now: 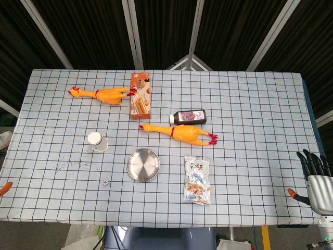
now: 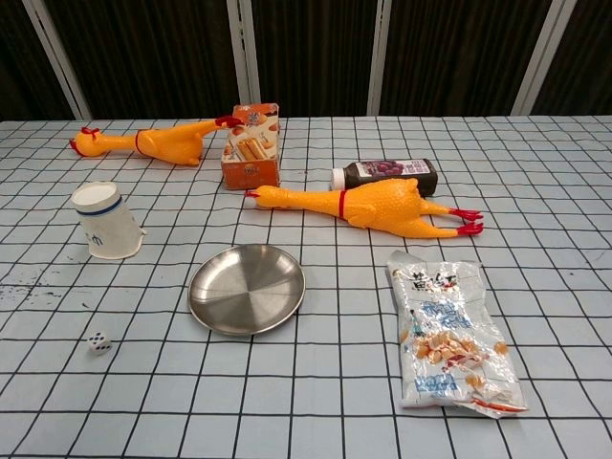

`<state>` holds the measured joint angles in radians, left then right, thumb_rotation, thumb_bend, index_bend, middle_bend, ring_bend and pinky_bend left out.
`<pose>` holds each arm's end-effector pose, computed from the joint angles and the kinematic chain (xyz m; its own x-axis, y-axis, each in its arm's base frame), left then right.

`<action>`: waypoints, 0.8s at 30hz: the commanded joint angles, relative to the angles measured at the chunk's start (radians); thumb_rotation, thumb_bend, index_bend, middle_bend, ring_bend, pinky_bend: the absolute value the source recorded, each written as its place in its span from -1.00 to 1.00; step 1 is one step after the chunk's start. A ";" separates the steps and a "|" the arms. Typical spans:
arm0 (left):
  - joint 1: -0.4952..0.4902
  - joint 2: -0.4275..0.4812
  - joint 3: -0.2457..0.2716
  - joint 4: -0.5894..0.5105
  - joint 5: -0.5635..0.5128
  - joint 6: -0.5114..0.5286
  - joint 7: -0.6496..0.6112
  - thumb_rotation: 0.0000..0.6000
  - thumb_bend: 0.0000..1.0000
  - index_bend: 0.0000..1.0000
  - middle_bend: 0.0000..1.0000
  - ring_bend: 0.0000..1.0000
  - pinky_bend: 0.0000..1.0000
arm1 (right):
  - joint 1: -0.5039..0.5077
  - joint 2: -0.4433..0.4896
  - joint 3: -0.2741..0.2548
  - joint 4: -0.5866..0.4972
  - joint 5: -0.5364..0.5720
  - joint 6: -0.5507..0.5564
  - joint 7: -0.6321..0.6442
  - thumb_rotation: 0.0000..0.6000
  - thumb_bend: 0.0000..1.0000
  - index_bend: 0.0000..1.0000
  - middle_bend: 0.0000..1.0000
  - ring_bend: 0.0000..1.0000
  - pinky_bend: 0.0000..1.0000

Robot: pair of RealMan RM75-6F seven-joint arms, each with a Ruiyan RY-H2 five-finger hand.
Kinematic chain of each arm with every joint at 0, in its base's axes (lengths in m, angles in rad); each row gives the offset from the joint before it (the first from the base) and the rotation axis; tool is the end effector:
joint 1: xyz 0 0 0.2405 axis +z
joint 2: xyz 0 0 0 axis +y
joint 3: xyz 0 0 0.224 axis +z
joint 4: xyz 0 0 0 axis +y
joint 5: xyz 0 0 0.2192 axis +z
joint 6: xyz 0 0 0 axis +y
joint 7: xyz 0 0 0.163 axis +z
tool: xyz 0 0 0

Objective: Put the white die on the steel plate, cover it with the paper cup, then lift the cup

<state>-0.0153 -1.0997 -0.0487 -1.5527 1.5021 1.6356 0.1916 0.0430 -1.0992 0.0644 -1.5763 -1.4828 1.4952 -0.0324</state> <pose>-0.3011 0.1769 0.1705 0.6287 -0.1074 0.7702 0.7776 0.0778 -0.6239 -0.3035 -0.1897 0.1516 0.4723 0.0066 0.8814 -0.8805 0.0491 0.4714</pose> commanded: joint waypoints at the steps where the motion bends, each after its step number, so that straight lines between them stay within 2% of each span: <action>1: 0.001 -0.001 -0.001 0.000 0.001 0.001 0.001 1.00 -0.64 -0.54 -1.00 -1.00 -1.00 | 0.000 0.000 0.000 0.001 0.001 0.000 0.002 1.00 -0.75 -0.87 -0.91 -0.89 -1.00; 11: 0.004 0.001 -0.003 -0.002 0.008 0.005 -0.005 1.00 -0.64 -0.54 -1.00 -1.00 -1.00 | -0.004 0.000 -0.001 -0.003 0.001 0.004 -0.010 1.00 -0.75 -0.87 -0.91 -0.89 -1.00; 16: -0.007 -0.005 -0.003 0.004 -0.001 -0.026 -0.009 1.00 -0.64 -0.54 -1.00 -1.00 -1.00 | -0.004 0.000 0.001 -0.005 0.008 0.001 -0.011 1.00 -0.75 -0.87 -0.91 -0.89 -1.00; 24: -0.025 -0.012 0.037 -0.007 0.060 -0.068 -0.005 1.00 -0.64 -0.54 -1.00 -1.00 -1.00 | -0.009 0.004 -0.005 -0.012 0.006 0.001 -0.010 1.00 -0.75 -0.88 -0.91 -0.89 -1.00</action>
<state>-0.0364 -1.1082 -0.0186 -1.5585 1.5487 1.5685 0.1765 0.0354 -1.0965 0.0594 -1.5864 -1.4742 1.4933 -0.0458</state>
